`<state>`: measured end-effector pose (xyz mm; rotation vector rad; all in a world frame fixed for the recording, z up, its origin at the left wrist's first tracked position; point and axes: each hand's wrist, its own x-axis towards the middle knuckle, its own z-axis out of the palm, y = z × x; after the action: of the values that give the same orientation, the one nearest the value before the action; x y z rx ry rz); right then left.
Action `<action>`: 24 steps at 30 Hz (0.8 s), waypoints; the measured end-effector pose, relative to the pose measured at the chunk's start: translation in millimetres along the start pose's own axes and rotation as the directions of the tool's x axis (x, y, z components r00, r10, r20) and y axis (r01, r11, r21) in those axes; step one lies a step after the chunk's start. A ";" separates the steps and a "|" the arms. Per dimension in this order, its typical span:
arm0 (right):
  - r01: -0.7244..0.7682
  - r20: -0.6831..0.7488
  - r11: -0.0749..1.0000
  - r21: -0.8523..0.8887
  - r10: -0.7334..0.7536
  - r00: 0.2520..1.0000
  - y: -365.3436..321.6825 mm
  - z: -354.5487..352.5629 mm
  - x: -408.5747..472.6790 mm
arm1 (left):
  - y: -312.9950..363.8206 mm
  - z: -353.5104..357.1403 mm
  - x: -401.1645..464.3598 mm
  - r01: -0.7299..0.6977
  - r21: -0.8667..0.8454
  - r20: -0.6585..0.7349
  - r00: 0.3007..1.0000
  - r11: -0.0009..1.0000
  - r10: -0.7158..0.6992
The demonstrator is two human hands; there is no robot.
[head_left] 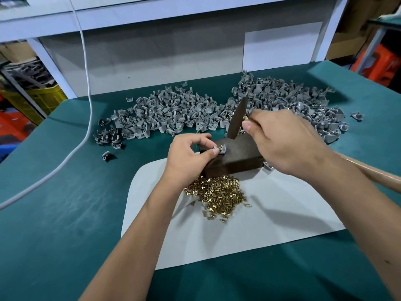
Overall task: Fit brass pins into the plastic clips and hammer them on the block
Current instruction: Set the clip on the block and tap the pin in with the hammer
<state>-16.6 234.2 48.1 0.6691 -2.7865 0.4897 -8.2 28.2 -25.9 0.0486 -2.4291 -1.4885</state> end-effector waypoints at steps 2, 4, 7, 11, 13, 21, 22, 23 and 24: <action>0.022 -0.113 0.999 0.035 -0.018 0.993 -2.8 0.6 2.0 | -0.1 -0.7 0.2 0.042 -0.020 0.006 0.999 0.999 -0.042; 0.038 -0.067 0.999 0.027 -0.036 0.997 -11.2 8.6 1.0 | 0.1 -1.3 -0.1 0.067 -0.044 0.016 0.998 0.997 -0.066; 0.015 0.158 0.999 -0.036 -0.009 0.987 -17.5 19.4 -0.6 | 2.2 -1.2 -1.0 0.086 -0.079 0.034 0.996 0.993 -0.083; 0.028 -0.060 0.998 -0.052 -0.031 0.998 -9.1 11.2 7.3 | 0.5 -1.9 0.5 0.073 -0.052 0.033 0.997 0.996 -0.071; 0.042 -0.083 0.998 -0.049 -0.046 0.996 -12.2 14.0 7.3 | -2.7 -1.7 2.2 0.063 -0.032 0.029 0.998 0.998 -0.062; 0.054 -0.148 0.997 -0.054 -0.062 0.987 -7.6 12.0 10.1 | -2.4 -1.6 2.4 0.063 -0.036 0.034 0.998 0.997 -0.062; 0.057 -0.154 0.998 -0.028 -0.061 0.986 -9.6 15.9 8.3 | -2.7 -1.8 2.3 0.060 -0.042 0.031 0.998 0.997 -0.059; 0.052 -0.086 0.998 -0.030 -0.055 0.995 -12.3 21.1 6.0 | -2.1 -1.8 1.1 0.063 -0.052 0.029 0.998 0.997 -0.062; 0.041 0.013 0.998 -0.041 -0.041 0.999 -13.1 25.8 4.5 | -1.3 -1.8 -0.2 0.068 -0.064 0.031 0.997 0.996 -0.067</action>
<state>-18.0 211.8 29.2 0.7206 -2.7800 0.4207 -7.7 26.1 -26.3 0.0973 -2.4218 -1.6070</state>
